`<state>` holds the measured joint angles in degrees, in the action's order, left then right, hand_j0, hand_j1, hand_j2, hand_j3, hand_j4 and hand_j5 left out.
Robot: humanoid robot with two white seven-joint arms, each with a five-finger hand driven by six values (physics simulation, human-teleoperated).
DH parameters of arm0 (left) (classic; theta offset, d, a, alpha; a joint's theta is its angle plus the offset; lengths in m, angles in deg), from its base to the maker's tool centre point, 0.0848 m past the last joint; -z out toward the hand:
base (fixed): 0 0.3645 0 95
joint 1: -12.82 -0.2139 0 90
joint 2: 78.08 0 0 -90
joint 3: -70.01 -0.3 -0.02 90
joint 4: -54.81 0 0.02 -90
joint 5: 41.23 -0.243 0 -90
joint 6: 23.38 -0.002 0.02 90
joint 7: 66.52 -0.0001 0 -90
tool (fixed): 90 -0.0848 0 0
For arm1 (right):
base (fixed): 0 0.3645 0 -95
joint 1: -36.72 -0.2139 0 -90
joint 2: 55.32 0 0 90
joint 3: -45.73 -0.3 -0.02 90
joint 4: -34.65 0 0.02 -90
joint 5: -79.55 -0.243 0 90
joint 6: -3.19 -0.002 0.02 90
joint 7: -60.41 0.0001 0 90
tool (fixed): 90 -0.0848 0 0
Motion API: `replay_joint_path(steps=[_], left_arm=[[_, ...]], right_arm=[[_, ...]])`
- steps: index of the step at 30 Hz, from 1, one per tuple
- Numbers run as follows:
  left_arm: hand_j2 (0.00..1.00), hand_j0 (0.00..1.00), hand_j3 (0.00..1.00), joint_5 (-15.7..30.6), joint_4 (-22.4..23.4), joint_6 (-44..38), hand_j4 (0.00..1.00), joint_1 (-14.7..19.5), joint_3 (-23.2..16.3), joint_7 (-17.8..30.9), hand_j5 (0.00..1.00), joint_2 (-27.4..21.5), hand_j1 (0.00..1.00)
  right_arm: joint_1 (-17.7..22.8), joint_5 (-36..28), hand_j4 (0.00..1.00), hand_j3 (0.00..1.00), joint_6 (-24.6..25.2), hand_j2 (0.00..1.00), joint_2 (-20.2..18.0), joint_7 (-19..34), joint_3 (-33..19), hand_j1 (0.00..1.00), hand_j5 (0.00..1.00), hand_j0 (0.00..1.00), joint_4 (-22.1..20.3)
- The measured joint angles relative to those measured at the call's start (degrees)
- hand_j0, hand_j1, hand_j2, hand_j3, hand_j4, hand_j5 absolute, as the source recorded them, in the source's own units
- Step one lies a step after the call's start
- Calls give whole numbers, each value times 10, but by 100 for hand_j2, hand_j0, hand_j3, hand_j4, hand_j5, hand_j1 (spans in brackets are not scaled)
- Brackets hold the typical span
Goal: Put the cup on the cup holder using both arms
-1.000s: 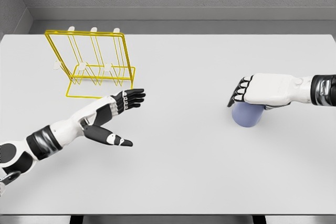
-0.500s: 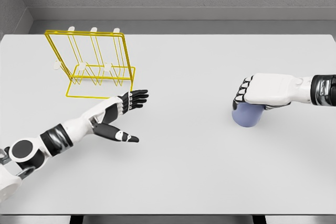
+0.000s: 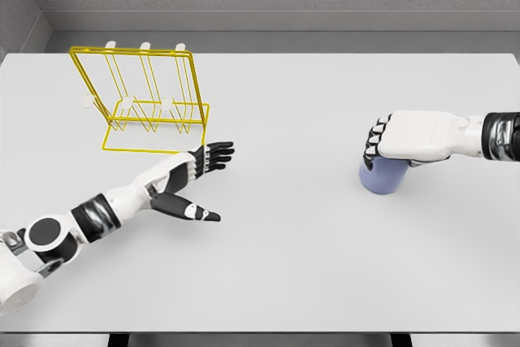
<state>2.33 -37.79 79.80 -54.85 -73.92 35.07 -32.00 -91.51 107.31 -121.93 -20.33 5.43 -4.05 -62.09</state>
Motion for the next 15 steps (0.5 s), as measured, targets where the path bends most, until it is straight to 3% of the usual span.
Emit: replay_joint_path(steps=[15], left_arm=[[100, 100, 100, -6, 19, 2, 100, 6, -1, 0, 100, 6, 100]], right_arm=[[-24, -6, 53, 53, 0, 53, 2, 0, -3, 53, 53, 53, -41]])
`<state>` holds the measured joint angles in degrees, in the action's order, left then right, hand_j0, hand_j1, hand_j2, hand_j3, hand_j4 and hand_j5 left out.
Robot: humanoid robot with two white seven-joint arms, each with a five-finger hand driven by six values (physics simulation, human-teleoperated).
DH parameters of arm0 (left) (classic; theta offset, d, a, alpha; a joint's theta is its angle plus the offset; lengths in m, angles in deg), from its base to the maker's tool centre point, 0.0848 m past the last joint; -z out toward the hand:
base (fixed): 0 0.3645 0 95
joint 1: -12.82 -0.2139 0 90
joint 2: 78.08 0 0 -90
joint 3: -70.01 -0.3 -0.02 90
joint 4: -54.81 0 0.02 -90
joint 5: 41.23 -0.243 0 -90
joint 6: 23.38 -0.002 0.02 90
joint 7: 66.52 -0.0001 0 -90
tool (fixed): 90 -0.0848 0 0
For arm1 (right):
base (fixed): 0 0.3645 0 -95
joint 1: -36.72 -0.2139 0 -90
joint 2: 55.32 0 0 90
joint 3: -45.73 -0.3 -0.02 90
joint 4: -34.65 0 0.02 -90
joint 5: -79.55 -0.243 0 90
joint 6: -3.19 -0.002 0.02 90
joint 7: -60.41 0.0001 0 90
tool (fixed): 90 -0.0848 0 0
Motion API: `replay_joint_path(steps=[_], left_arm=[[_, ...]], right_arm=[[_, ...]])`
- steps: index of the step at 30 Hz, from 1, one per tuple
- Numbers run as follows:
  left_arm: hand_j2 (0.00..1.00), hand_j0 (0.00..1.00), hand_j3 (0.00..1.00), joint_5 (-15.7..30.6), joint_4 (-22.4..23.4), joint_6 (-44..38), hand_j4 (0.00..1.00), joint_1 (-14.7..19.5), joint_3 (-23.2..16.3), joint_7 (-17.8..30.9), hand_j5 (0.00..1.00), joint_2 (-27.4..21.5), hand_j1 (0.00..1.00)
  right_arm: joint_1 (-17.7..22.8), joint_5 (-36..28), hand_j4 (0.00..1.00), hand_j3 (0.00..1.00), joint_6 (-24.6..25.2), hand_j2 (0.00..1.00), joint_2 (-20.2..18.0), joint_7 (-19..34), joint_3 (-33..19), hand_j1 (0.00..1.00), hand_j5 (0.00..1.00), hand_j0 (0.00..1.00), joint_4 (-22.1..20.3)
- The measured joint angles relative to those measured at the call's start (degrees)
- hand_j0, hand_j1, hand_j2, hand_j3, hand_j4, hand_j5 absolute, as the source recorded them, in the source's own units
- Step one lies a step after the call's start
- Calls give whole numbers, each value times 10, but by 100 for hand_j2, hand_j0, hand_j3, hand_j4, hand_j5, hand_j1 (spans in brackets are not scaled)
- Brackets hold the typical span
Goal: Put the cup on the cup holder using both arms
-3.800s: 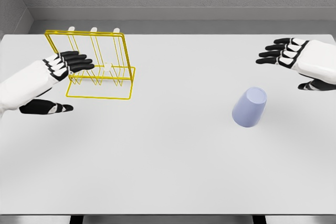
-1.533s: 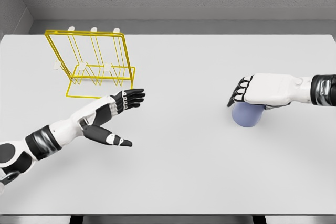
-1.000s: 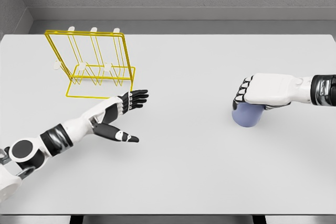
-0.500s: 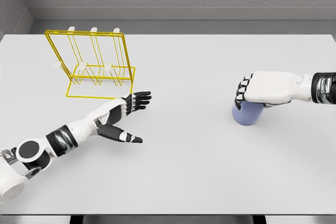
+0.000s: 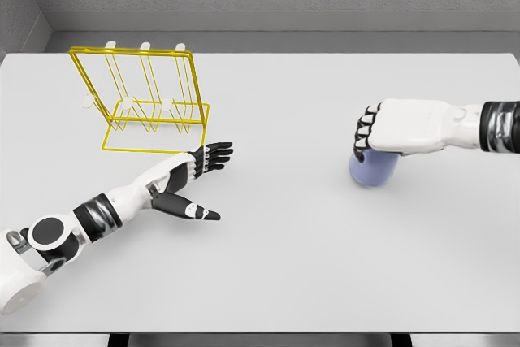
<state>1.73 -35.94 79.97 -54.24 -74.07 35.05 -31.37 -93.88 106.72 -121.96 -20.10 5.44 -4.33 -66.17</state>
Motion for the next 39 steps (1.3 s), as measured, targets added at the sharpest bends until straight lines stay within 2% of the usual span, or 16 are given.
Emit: replay_joint_path(steps=[19, 31, 39], left_arm=[[100, 100, 100, 0, 9, 0, 100, 7, -1, 0, 100, 0, 100], [100, 100, 100, 0, 10, 0, 100, 10, -1, 0, 100, 0, 100], [100, 100, 100, 0, 21, 0, 100, 13, -1, 0, 100, 0, 100]], right_arm=[[-13, -1, 53, 53, 0, 53, 81, 0, 2, 53, 53, 53, -4], [-12, 6, 53, 53, 0, 53, 149, 0, 8, 53, 53, 53, -4], [-11, 37, 53, 53, 0, 53, 193, 0, 21, 53, 53, 53, -3]])
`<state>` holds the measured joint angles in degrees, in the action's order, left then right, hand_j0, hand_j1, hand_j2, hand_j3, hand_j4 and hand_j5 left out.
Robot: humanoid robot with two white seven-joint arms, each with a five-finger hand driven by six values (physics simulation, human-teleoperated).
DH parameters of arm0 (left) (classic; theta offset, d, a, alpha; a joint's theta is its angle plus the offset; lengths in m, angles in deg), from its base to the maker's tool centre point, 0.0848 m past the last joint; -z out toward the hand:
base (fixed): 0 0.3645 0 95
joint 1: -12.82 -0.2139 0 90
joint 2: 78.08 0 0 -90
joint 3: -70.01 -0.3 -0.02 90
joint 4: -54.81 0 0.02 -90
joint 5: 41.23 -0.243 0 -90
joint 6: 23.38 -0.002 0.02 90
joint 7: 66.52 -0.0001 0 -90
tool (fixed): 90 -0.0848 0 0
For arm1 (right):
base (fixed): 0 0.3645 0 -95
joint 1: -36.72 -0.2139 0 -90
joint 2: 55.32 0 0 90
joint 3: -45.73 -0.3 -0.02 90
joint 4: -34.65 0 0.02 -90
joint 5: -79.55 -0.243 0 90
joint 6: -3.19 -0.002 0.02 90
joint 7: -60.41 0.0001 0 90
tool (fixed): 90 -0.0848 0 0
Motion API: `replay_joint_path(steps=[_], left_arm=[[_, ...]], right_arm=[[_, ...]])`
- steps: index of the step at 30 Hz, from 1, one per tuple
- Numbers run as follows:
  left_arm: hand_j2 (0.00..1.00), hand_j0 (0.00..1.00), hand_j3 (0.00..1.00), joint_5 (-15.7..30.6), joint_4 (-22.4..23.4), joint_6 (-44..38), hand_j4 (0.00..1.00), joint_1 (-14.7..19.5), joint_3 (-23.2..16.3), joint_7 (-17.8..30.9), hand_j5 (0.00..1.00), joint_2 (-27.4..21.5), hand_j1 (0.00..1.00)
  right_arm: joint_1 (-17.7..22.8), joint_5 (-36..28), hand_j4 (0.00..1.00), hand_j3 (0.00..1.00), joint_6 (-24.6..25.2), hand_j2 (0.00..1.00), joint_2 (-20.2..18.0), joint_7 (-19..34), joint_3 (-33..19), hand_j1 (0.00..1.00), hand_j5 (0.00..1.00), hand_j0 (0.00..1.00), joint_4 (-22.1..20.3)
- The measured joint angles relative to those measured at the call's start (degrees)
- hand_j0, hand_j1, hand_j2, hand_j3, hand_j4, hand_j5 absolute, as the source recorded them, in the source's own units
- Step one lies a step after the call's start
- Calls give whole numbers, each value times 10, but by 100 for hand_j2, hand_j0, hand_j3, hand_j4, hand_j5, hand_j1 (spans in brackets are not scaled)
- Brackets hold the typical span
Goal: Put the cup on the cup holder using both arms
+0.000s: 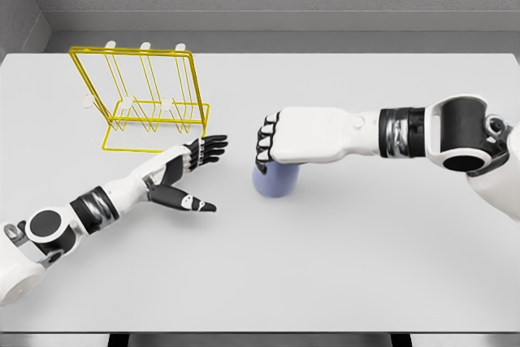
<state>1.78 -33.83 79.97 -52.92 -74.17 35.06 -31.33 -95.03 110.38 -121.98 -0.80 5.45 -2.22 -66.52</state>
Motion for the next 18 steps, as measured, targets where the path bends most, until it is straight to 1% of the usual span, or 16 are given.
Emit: replay_joint_path(steps=[5, 10, 13, 14, 15, 16, 17, 18], left_arm=[[100, 100, 100, 0, 10, 1, 100, 1, 1, 0, 100, 0, 100], [100, 100, 100, 1, 13, 1, 100, 3, 1, 0, 100, 0, 100], [100, 100, 100, 1, 14, 1, 100, 3, 1, 0, 100, -1, 100], [100, 100, 100, 1, 14, 1, 100, 3, 1, 0, 100, -1, 100], [100, 100, 100, 1, 14, 1, 100, 4, 1, 0, 100, -1, 100], [100, 100, 100, 1, 14, 1, 100, 4, 1, 0, 100, -1, 100], [100, 100, 100, 1, 14, 1, 100, 3, 1, 0, 100, -1, 100], [100, 100, 100, 1, 14, 1, 100, 3, 1, 0, 100, -1, 100]], right_arm=[[0, 12, 53, 53, 0, 53, 18, 0, 11, 53, 53, 53, 0], [4, 16, 53, 53, 0, 53, 26, 0, 23, 53, 53, 53, 0], [4, 22, 56, 56, 0, 56, 29, 0, 30, 56, 56, 56, 0], [4, 24, 60, 60, 0, 60, 29, 0, 31, 60, 60, 60, 0], [4, 26, 77, 77, 0, 77, 29, 0, 32, 77, 77, 77, 0], [6, 28, 90, 90, 0, 90, 29, 0, 33, 90, 90, 90, 0], [6, 30, 95, 95, 0, 95, 30, 0, 33, 95, 95, 95, 0], [7, 32, 98, 98, 0, 98, 30, 0, 33, 98, 98, 98, 0]])
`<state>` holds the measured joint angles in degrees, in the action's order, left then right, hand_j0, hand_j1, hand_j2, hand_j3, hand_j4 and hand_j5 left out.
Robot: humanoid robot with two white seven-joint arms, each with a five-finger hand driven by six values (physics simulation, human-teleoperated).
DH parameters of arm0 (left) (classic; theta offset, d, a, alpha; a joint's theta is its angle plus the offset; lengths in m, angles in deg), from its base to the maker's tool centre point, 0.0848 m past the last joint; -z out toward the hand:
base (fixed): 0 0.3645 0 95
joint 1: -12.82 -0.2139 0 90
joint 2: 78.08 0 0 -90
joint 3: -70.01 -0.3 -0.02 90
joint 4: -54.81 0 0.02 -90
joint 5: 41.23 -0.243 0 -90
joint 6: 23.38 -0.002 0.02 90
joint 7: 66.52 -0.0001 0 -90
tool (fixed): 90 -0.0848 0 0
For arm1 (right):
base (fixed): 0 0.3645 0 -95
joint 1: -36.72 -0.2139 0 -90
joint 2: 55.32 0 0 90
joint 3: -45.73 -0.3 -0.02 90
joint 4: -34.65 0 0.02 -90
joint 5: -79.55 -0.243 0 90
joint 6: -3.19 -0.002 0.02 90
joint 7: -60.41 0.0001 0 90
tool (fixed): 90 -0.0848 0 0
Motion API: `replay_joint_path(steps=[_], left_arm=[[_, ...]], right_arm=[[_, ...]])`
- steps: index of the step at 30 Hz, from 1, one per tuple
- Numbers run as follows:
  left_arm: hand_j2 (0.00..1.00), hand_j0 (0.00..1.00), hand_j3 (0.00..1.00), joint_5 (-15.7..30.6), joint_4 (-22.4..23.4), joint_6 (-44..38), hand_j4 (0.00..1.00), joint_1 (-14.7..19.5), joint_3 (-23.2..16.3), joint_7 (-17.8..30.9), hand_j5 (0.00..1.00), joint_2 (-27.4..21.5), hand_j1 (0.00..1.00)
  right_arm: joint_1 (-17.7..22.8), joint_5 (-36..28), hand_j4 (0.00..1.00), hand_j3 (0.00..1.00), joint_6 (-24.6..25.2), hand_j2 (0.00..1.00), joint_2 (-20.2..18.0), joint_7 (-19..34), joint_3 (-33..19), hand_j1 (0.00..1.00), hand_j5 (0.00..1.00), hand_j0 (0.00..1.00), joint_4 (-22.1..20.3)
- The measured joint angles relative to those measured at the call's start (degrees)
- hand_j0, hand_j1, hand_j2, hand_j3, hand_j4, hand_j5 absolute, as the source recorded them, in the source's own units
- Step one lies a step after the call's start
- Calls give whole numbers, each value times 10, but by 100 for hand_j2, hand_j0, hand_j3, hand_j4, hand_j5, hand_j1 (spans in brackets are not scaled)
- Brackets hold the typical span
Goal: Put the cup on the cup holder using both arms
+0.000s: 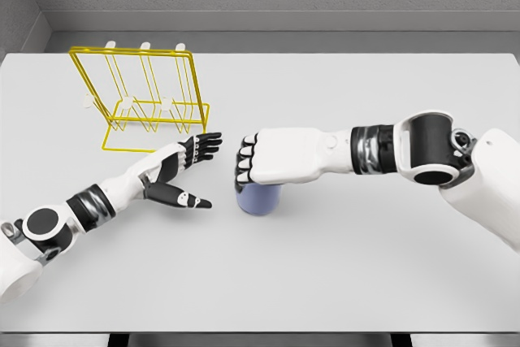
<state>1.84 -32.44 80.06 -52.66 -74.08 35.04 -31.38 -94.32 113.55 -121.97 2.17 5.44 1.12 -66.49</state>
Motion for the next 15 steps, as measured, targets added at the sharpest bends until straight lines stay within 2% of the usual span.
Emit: replay_joint_path(steps=[9, 12, 15], left_arm=[[100, 100, 100, 0, 0, 0, 100, 0, -1, 0, 100, 0, 100], [100, 100, 100, 0, 0, 0, 100, 0, -1, 0, 100, 0, 100], [100, 100, 100, 0, 0, 0, 100, 0, -1, 0, 100, 0, 100]], right_arm=[[0, 1, 99, 99, 0, 99, -3, 0, -6, 99, 99, 99, 0], [1, -7, 100, 100, 0, 100, -12, 0, -35, 100, 100, 100, 0], [3, -46, 100, 100, 0, 100, -38, 0, -86, 100, 100, 100, 0]])
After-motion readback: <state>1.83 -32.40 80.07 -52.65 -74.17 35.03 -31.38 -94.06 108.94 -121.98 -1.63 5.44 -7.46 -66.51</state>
